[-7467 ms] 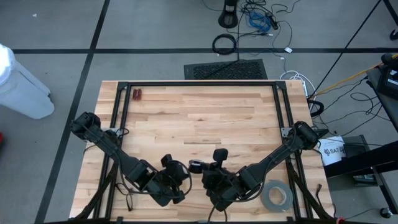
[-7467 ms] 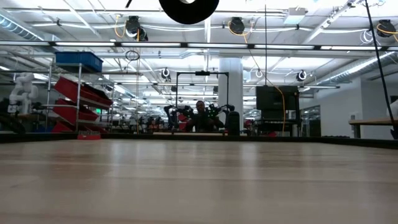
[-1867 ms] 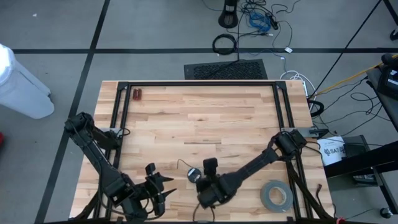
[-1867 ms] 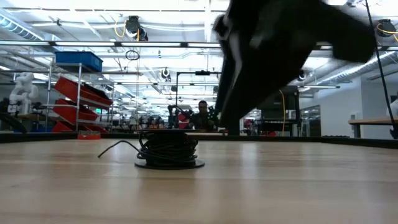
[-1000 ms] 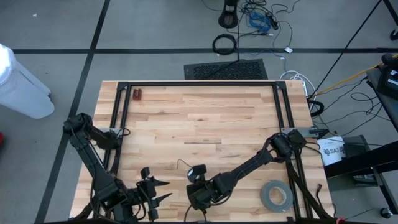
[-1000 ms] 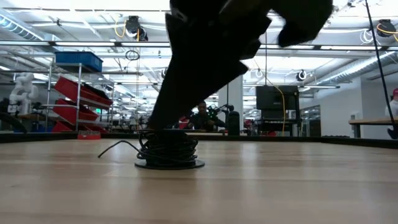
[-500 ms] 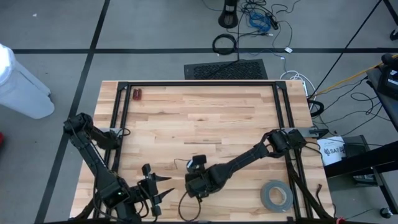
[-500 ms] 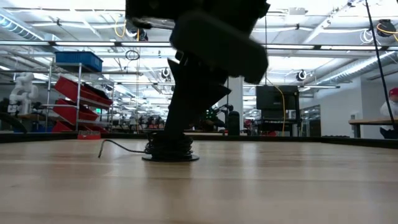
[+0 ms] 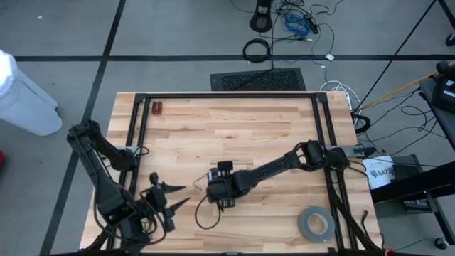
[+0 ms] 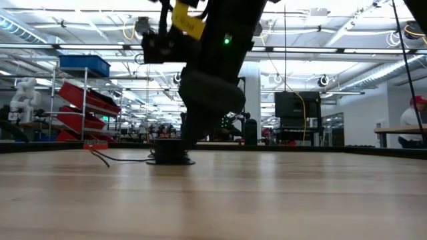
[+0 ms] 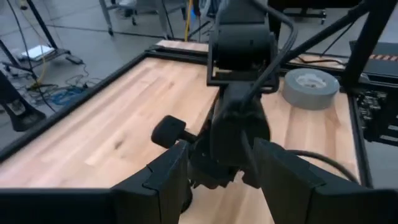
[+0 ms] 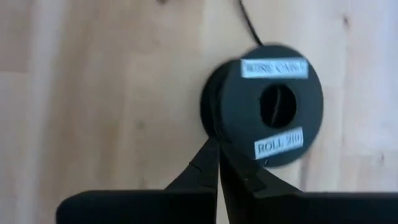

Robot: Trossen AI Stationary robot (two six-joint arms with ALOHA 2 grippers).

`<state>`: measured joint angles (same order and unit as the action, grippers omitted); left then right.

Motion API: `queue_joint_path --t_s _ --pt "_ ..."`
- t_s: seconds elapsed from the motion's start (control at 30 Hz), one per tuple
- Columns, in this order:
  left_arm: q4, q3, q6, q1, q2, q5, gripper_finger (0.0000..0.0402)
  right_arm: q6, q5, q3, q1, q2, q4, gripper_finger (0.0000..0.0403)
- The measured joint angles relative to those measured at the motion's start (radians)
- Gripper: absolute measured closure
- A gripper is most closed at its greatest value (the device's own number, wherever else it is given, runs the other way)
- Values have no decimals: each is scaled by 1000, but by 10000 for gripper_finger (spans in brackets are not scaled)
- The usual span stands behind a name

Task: Coil cords
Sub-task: Coil the black wire on the spool, then return to Home Position

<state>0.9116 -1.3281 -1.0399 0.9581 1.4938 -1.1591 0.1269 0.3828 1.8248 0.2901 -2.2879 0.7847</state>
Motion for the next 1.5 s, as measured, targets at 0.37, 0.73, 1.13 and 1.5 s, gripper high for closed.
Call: queue_joint_path --t_s 0.37,0.73,1.13,1.5 --pt "175 0 0 -5 -68 -67 212 51 -47 -1 24 173 156 403" --pt "210 0 69 -64 -99 -119 230 217 41 -1 224 507 427 403" --pt "98 0 438 -227 -202 -21 394 236 179 -227 365 857 453 403" --pt "-732 110 1121 -461 -172 454 398 111 195 -882 366 1243 -274 403"
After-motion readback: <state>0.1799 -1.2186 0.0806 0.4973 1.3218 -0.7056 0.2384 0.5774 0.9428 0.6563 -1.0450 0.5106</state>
